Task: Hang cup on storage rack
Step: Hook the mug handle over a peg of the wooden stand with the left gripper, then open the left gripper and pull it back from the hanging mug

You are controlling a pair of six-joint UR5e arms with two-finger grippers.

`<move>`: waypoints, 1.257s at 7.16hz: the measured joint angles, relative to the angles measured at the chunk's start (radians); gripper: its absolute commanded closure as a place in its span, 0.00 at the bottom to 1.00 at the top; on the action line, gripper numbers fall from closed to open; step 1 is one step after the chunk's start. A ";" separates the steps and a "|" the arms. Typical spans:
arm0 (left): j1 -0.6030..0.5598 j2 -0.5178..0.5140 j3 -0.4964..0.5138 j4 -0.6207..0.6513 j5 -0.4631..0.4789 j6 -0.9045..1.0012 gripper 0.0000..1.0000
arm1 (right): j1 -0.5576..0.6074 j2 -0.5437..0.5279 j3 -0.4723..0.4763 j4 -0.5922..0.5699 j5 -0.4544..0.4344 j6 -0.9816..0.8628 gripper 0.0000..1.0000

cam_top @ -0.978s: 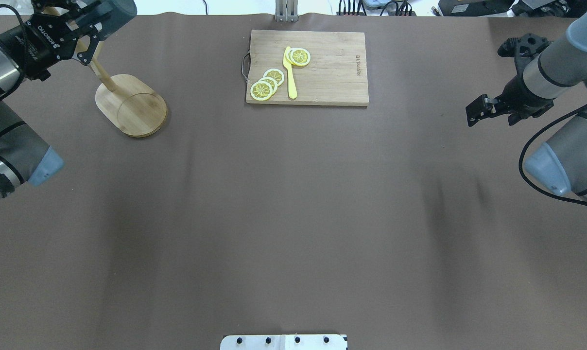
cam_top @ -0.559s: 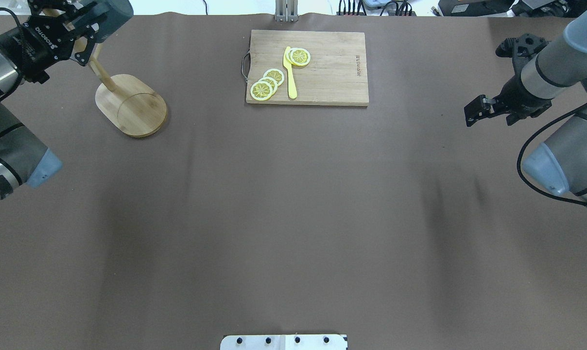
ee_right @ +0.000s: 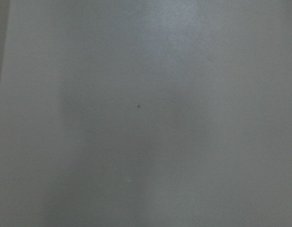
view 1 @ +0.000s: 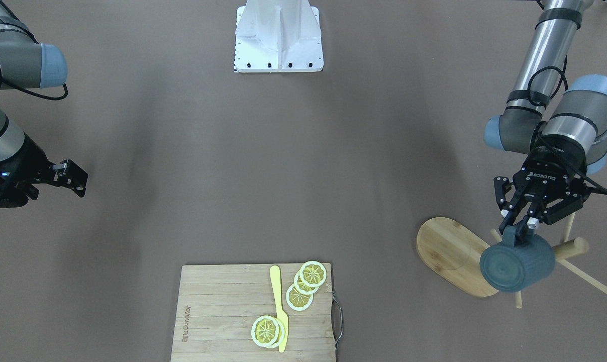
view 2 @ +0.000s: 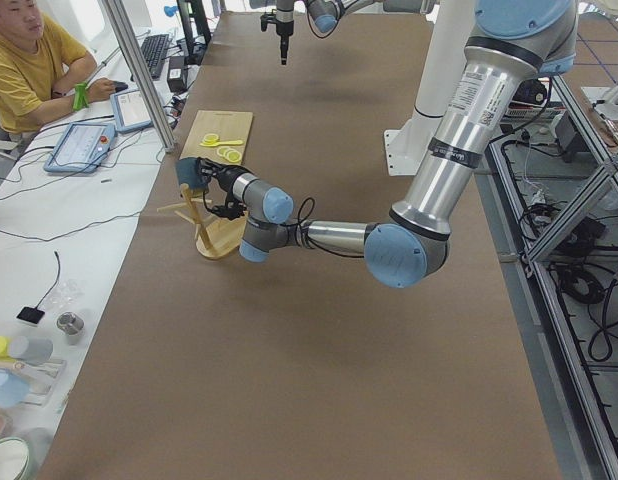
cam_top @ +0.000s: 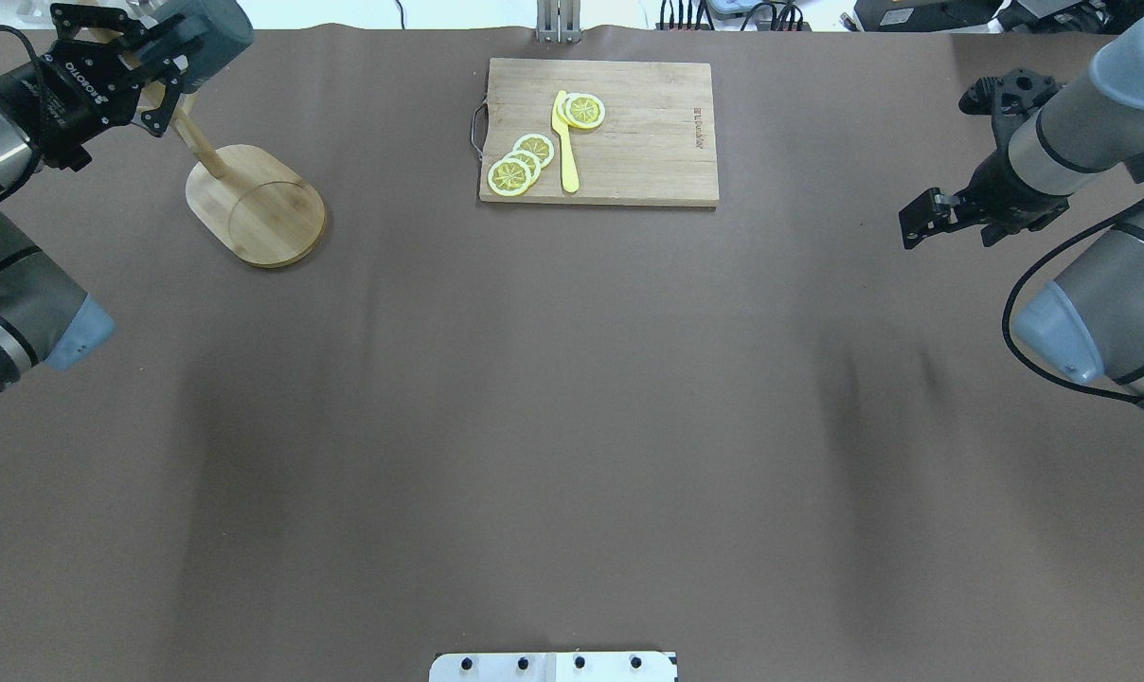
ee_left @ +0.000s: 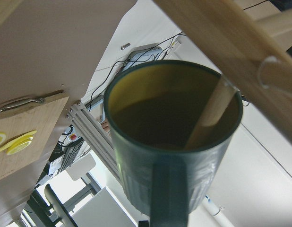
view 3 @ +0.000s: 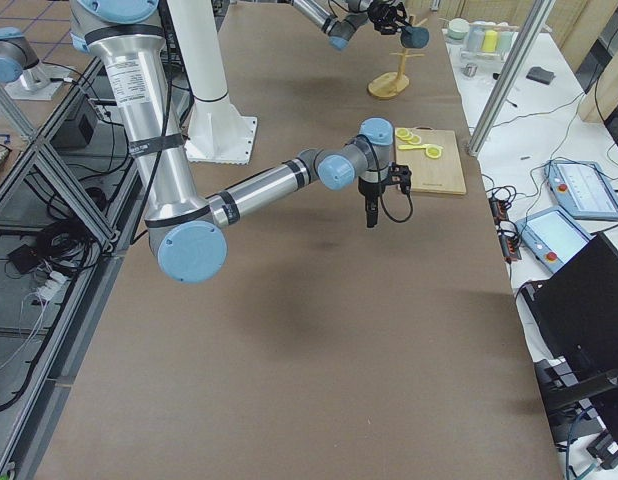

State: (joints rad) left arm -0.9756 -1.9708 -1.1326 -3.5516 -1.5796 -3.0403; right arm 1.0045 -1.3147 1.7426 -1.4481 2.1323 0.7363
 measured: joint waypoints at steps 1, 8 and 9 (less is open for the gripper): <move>0.000 0.007 0.000 -0.013 0.000 0.000 0.98 | -0.001 0.000 0.000 0.000 0.000 0.000 0.00; 0.003 0.037 -0.022 -0.024 -0.001 0.071 0.03 | -0.003 0.003 0.008 0.000 0.002 0.003 0.00; 0.002 0.069 -0.049 -0.027 -0.016 0.116 0.03 | -0.002 0.003 0.009 0.000 0.002 0.003 0.00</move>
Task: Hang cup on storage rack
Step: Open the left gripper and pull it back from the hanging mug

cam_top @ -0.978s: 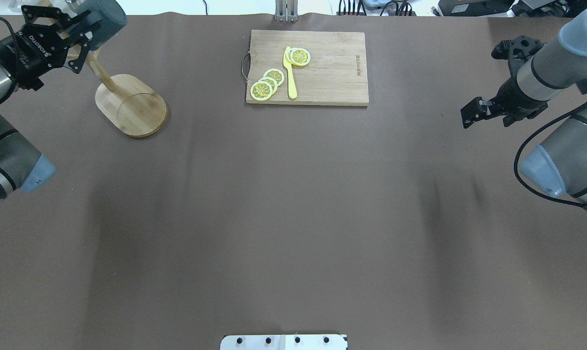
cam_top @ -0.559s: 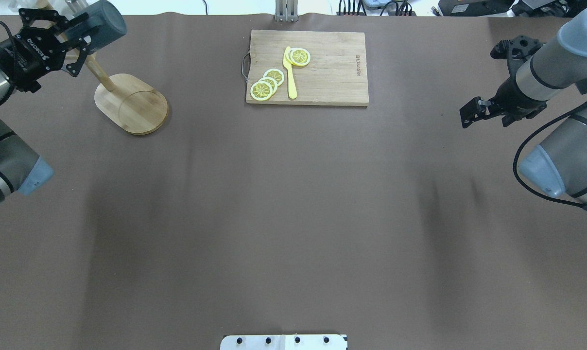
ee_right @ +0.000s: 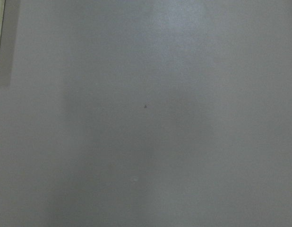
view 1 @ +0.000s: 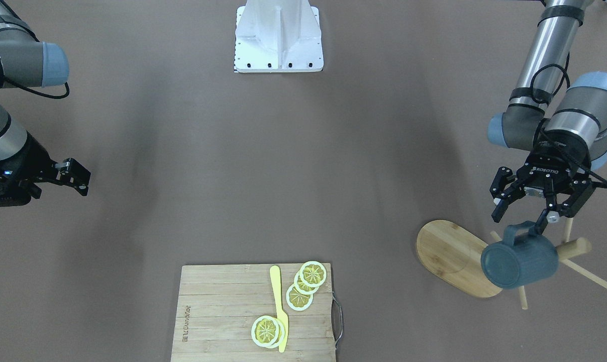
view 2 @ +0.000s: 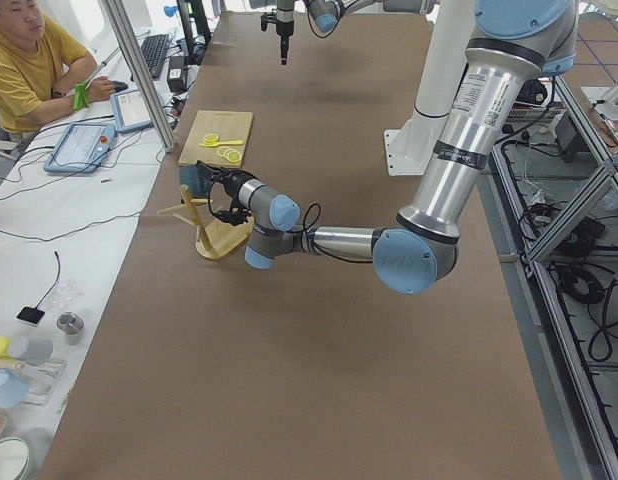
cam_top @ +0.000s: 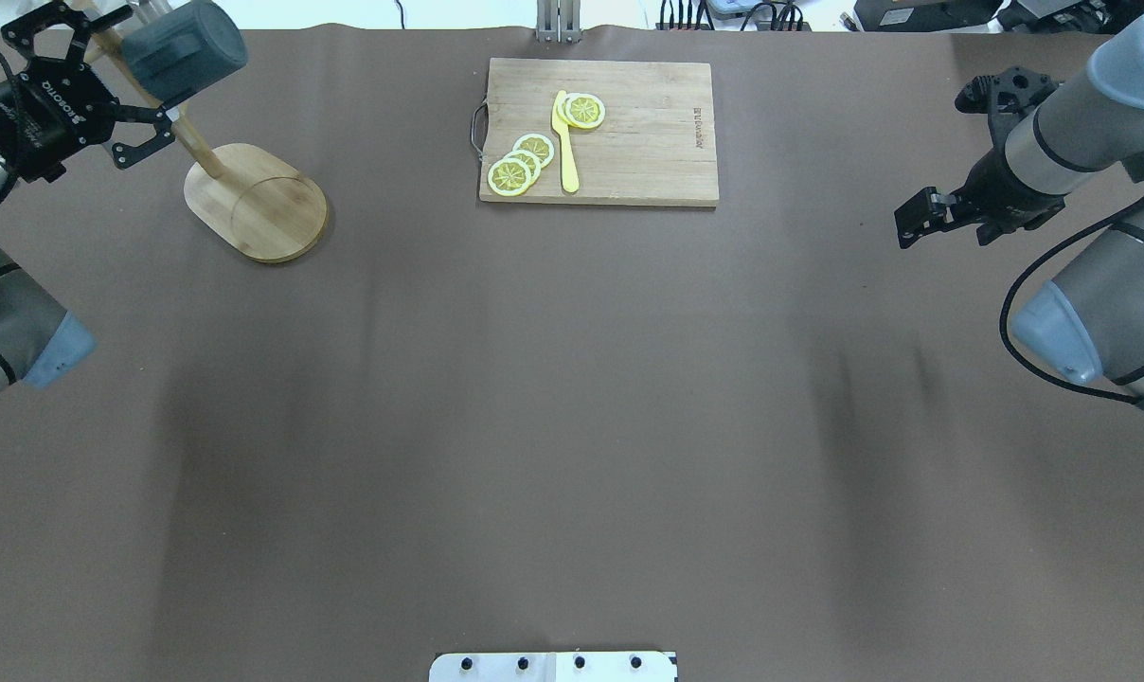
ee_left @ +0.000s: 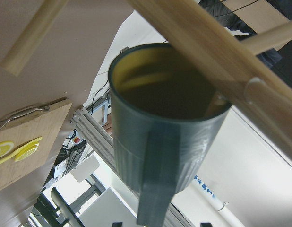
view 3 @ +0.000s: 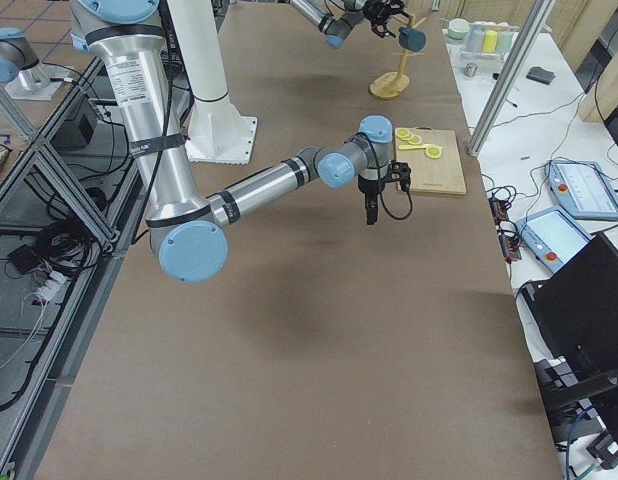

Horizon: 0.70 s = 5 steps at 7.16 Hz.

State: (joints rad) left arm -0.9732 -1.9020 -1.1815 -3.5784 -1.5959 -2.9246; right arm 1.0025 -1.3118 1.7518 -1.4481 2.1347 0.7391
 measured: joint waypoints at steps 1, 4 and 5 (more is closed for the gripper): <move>-0.001 0.043 -0.031 -0.006 -0.039 0.058 0.02 | 0.000 -0.001 0.000 0.000 0.000 -0.001 0.00; -0.002 0.206 -0.111 -0.022 -0.151 0.477 0.02 | 0.003 -0.008 -0.002 0.001 -0.001 -0.011 0.00; -0.002 0.249 -0.115 -0.019 -0.162 0.661 0.02 | 0.003 -0.011 0.000 0.001 -0.002 -0.012 0.00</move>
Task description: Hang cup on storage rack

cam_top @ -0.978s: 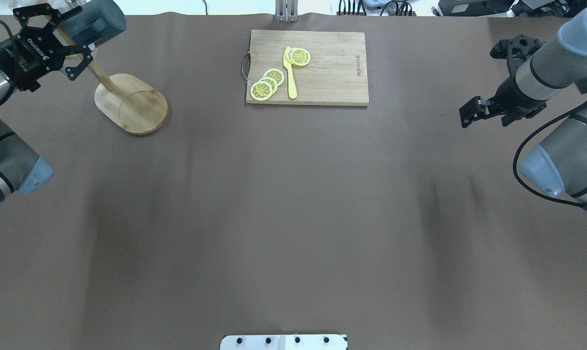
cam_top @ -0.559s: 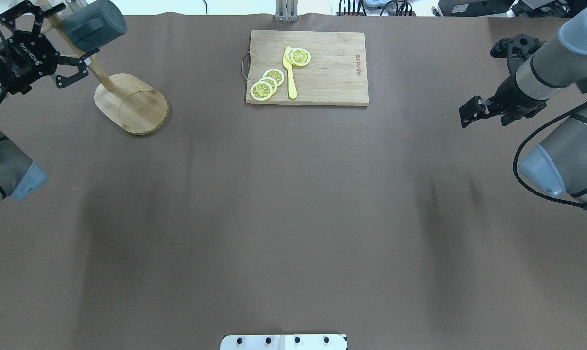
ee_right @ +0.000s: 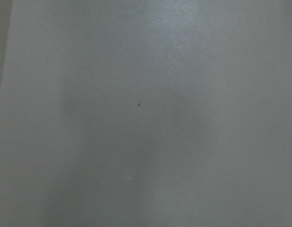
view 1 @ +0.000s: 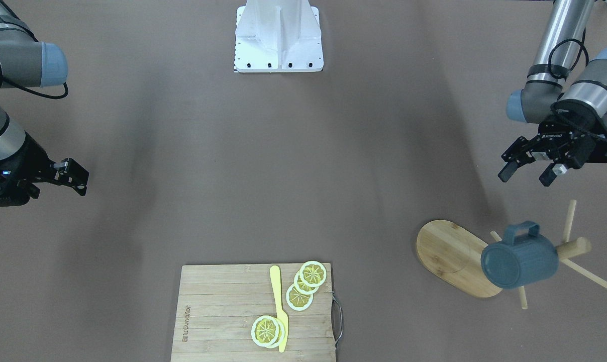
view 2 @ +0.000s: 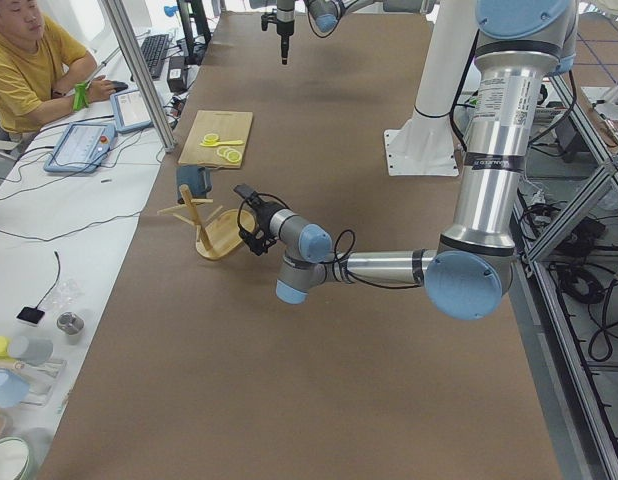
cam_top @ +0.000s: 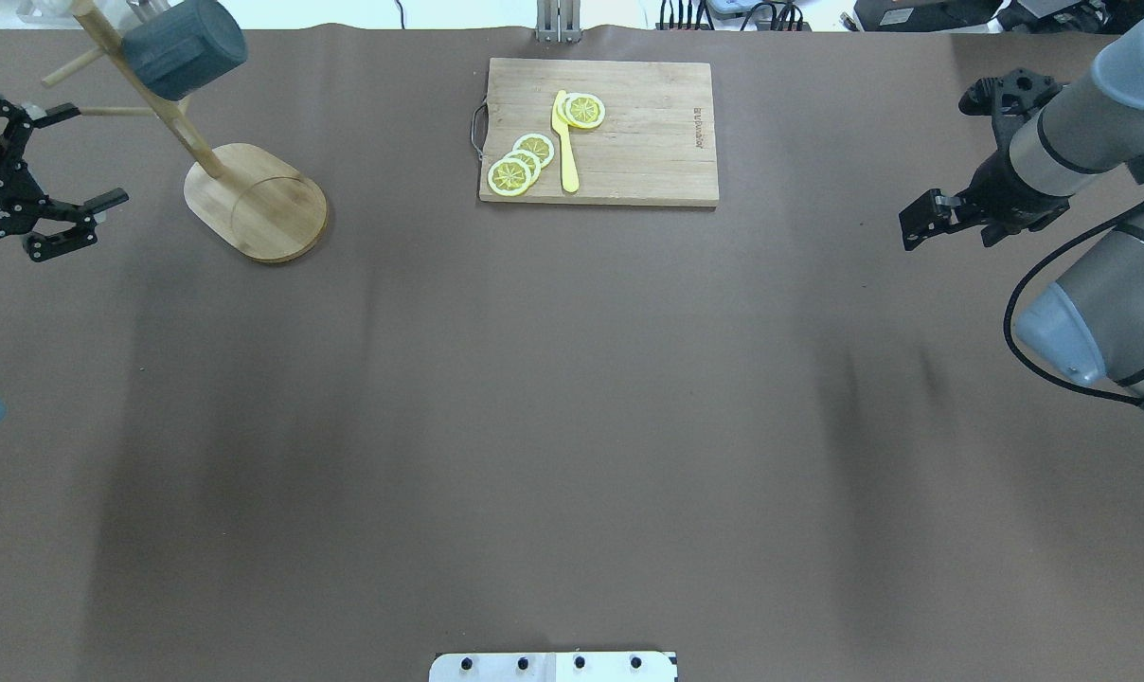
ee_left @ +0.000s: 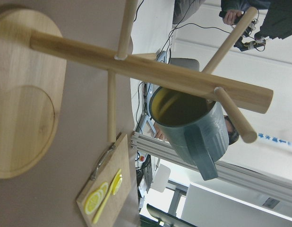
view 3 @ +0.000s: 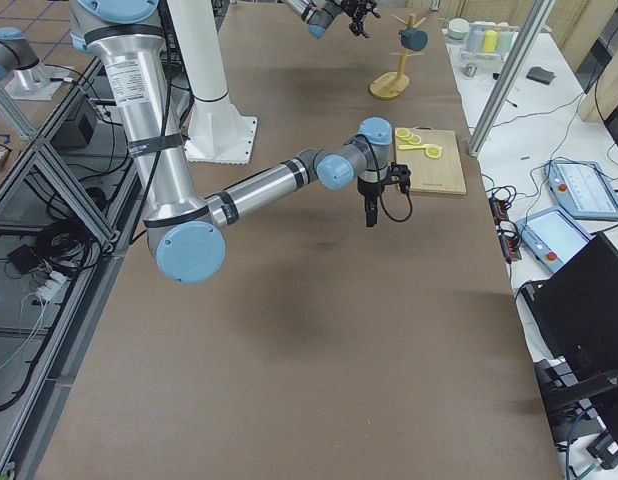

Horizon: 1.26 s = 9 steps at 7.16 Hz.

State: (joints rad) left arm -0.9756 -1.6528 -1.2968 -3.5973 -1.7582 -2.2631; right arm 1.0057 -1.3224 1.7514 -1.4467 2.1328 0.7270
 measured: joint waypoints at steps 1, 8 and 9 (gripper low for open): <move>0.000 0.042 0.002 0.010 -0.003 0.206 0.02 | 0.001 -0.001 0.001 0.000 0.000 -0.001 0.00; -0.244 0.143 0.008 0.689 -0.001 1.806 0.02 | 0.121 -0.086 -0.004 -0.002 0.005 -0.143 0.00; -0.270 0.141 0.005 0.799 -0.014 1.947 0.02 | 0.166 -0.128 -0.005 -0.002 0.009 -0.219 0.00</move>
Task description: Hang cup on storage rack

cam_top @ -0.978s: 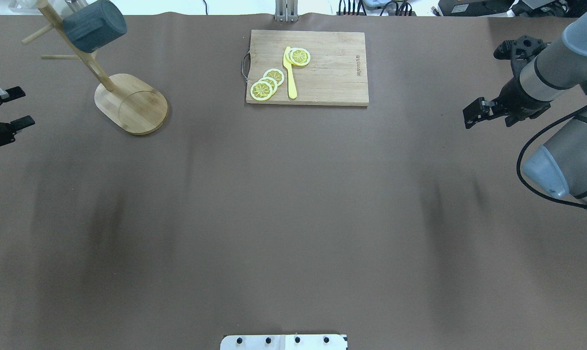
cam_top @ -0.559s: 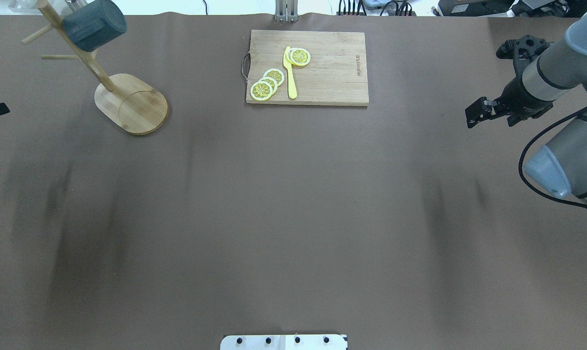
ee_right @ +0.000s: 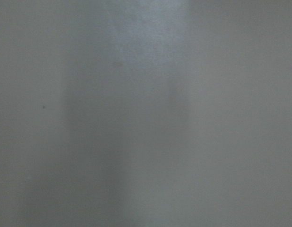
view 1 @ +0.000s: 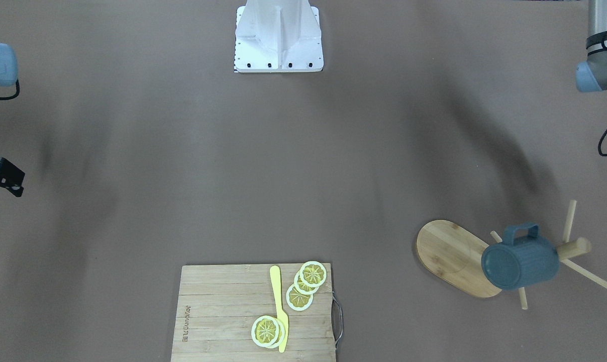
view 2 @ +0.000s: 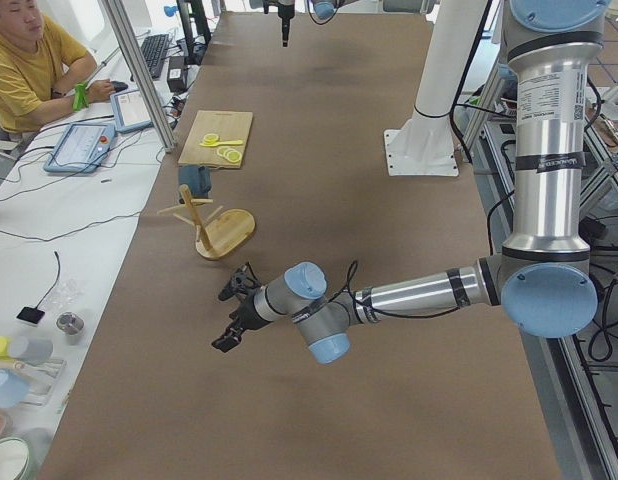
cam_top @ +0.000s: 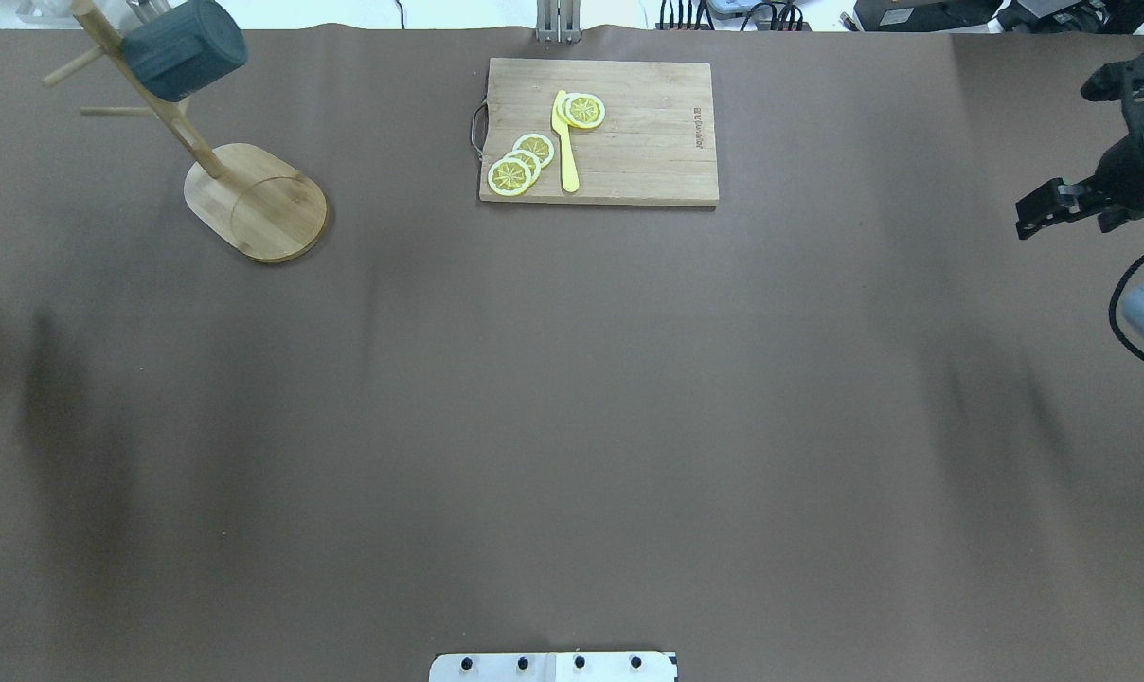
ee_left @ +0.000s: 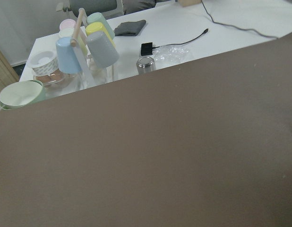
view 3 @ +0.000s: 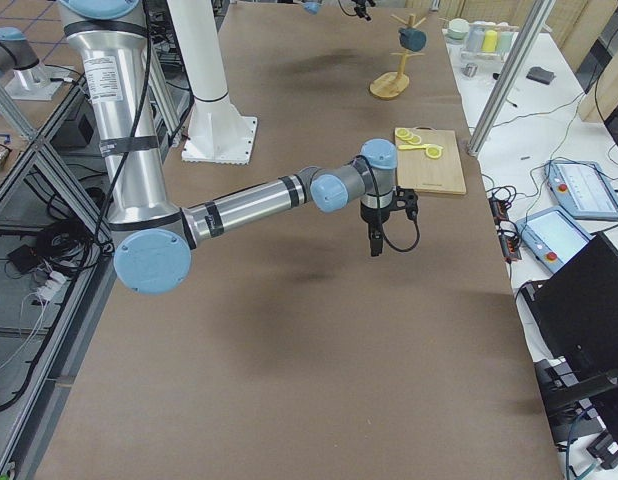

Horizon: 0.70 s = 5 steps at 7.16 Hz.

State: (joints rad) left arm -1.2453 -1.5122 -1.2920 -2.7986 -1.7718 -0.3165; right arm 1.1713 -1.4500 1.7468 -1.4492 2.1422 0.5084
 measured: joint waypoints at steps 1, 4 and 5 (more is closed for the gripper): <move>-0.018 -0.008 -0.007 0.120 -0.049 0.070 0.02 | 0.038 -0.040 -0.001 -0.001 0.010 -0.064 0.00; -0.110 -0.082 -0.053 0.549 -0.409 0.089 0.02 | 0.137 -0.139 -0.009 -0.002 0.103 -0.141 0.00; -0.132 -0.109 -0.094 0.724 -0.513 0.060 0.02 | 0.157 -0.168 -0.014 -0.002 0.117 -0.185 0.00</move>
State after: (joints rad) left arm -1.3769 -1.6214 -1.3864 -2.0742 -2.2852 -0.2563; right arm 1.3281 -1.6176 1.7329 -1.4512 2.2594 0.3235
